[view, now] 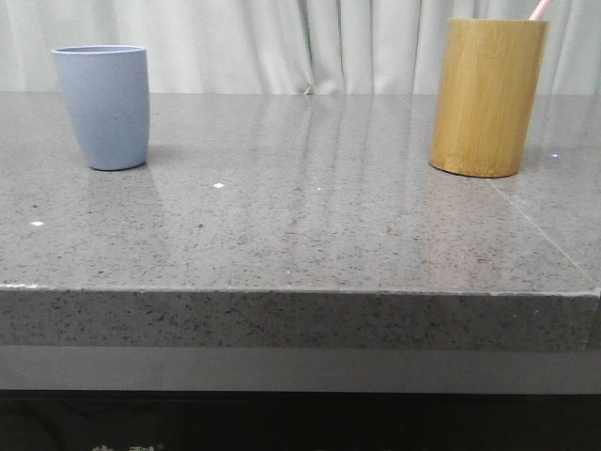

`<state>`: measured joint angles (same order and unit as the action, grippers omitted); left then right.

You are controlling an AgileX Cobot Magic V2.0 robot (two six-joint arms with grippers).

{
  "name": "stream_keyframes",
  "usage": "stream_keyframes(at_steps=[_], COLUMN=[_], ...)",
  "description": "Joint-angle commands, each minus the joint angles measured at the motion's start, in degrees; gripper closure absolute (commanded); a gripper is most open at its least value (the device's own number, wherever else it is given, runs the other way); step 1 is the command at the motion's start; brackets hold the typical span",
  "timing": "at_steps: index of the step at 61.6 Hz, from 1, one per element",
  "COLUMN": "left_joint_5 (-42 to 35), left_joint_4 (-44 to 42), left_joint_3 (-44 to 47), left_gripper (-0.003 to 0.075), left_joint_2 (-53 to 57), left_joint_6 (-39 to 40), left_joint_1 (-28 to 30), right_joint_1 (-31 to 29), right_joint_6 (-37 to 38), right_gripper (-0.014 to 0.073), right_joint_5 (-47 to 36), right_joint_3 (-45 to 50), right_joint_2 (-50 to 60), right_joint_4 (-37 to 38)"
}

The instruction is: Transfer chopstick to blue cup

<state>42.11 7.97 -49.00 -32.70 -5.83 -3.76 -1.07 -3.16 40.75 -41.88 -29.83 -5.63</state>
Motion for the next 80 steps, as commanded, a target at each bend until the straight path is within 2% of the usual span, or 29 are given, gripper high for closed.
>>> stream_keyframes(at_steps=[1,8,13,17,19,20,23,27,31,36,41,43,57,80], left_joint_5=[-3.96,-3.65,-3.87,-4.73,-5.25,-5.52,-6.25,-7.09,-8.09,-9.33,-10.83,-10.92,-8.14,10.58], left_joint_4=[0.63,0.63,0.63,0.63,0.63,0.63,0.63,0.74,0.78,1.95,3.2,3.2,2.43,0.59], left_joint_3=[-1.59,-1.59,-1.59,-1.59,-1.59,-1.59,-1.59,-1.59,-1.59,-1.69,-2.0,-2.72,-11.8,-34.65], left_gripper=[0.0739,0.0739,0.0739,0.0739,0.0738,0.0738,0.0733,0.0678,0.0573,0.0363,0.0232,0.0215,0.0229,0.023], left_joint_2=[-2.63,-5.36,-6.96,-8.21,-8.81,-9.08,-9.96,-10.78,-11.47,-12.47,-13.52,-14.19,-23.16,-45.16], left_joint_6=[0.49,0.49,0.49,0.49,0.49,0.26,-1.08,-2.79,-2.81,-2.81,-2.81,-2.81,-4.46,-4.46], left_joint_1=[-0.3,-0.3,-0.3,-0.3,-0.3,-0.3,-0.3,-0.3,-0.3,-0.3,-0.88,-1.57,-7.1,-7.92], right_joint_1=[-0.33,-0.33,-0.33,-0.27,-0.08,0.07,0.59,1.49,2.77,4.2,5.52,5.92,6.54,6.54], right_joint_6=[-0.1,-0.1,-0.55,-0.68,-0.95,-1.18,-1.7,-2.08,-2.15,-2.28,-2.45,-2.5,-2.64,-2.64], right_gripper=[0.0713,0.0701,0.062,0.0496,0.039,0.0371,0.0233,0.0064,-0.0024,0.0006,0.0014,0.0014,0.0014,0.0014], right_joint_5=[-3.1,-2.77,-2.86,-2.86,-2.75,-2.76,-2.76,-2.76,-2.76,-2.76,-2.76,-2.76,-2.81,-2.82], right_joint_3=[-1.79,-1.79,-1.79,-1.79,-1.79,-1.79,-1.79,-1.79,-1.79,-1.79,-1.79,-1.79,-1.79,-1.79], right_joint_2=[-2.13,-3.86,-4.56,-4.86,-4.97,-4.97,-4.97,-4.97,-4.97,-4.97,-4.97,-4.97,-4.97,-4.97], right_joint_4=[-0.34,-0.41,-0.41,-0.53,-0.52,-0.52,-0.52,-0.52,-0.52,-0.52,-0.52,-0.52,-0.47,-0.47])
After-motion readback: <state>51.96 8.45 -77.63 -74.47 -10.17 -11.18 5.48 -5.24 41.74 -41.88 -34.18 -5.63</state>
